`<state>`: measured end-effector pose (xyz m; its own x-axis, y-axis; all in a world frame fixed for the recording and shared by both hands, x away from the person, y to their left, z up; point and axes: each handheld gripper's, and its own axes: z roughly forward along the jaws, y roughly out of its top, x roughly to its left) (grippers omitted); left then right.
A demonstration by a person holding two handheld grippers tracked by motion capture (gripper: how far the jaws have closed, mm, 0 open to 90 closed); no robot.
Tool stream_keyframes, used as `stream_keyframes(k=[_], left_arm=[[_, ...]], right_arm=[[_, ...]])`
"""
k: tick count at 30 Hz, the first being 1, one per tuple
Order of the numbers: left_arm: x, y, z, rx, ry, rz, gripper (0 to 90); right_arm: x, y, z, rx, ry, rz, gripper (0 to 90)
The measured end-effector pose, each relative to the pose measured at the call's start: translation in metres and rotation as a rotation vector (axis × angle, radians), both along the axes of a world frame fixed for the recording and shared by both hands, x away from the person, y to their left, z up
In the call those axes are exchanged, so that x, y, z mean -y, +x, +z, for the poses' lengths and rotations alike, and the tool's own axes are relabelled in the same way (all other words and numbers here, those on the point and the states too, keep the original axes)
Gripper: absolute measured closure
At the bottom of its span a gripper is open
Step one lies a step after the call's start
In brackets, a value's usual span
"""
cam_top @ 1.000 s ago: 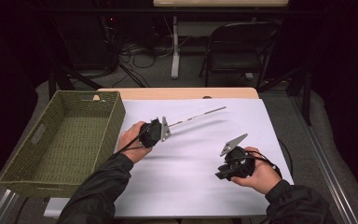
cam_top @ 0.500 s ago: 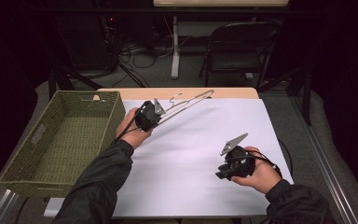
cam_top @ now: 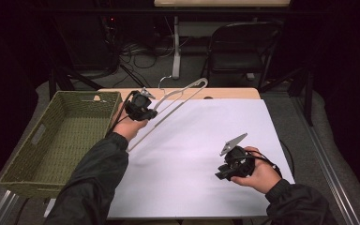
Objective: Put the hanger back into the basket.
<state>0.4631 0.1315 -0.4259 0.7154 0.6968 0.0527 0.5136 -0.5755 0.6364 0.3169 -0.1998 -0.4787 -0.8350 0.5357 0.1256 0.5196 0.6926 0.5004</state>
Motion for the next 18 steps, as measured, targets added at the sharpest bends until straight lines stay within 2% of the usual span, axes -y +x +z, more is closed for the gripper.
stream_keyframes(k=[3,4,8,9,11,13,14,15,18], left_arm=[[-0.006,-0.003,0.014,-0.013,-0.023,0.011,87.5],[-0.006,-0.003,0.014,-0.013,-0.023,0.011,87.4],[-0.009,-0.007,0.034,-0.012,-0.014,0.02,87.5],[-0.009,-0.007,0.034,-0.012,-0.014,0.02,87.5],[-0.011,-0.009,0.042,-0.018,-0.01,0.014,87.5],[-0.015,-0.012,0.052,-0.012,-0.016,0.01,87.5],[-0.015,-0.012,0.052,-0.012,-0.016,0.01,87.5],[-0.018,-0.015,0.06,-0.012,-0.021,0.012,87.5],[-0.021,-0.019,0.068,-0.012,-0.037,0.009,87.4]], right_arm=[[0.0,0.001,0.001,-0.005,-0.009,0.006,69.0],[0.0,0.001,0.001,-0.005,-0.009,0.006,69.0],[0.0,0.001,0.003,-0.007,-0.021,0.007,68.9],[0.0,0.002,0.003,0.0,-0.021,0.008,68.9],[0.0,0.001,0.002,0.014,0.005,-0.002,68.9],[0.0,0.001,0.004,0.01,-0.003,-0.004,68.9],[0.0,0.001,0.004,0.01,-0.003,-0.004,68.9],[0.001,0.001,0.007,0.006,-0.025,0.005,68.9],[0.001,0.001,0.007,0.005,-0.015,-0.001,68.9]])
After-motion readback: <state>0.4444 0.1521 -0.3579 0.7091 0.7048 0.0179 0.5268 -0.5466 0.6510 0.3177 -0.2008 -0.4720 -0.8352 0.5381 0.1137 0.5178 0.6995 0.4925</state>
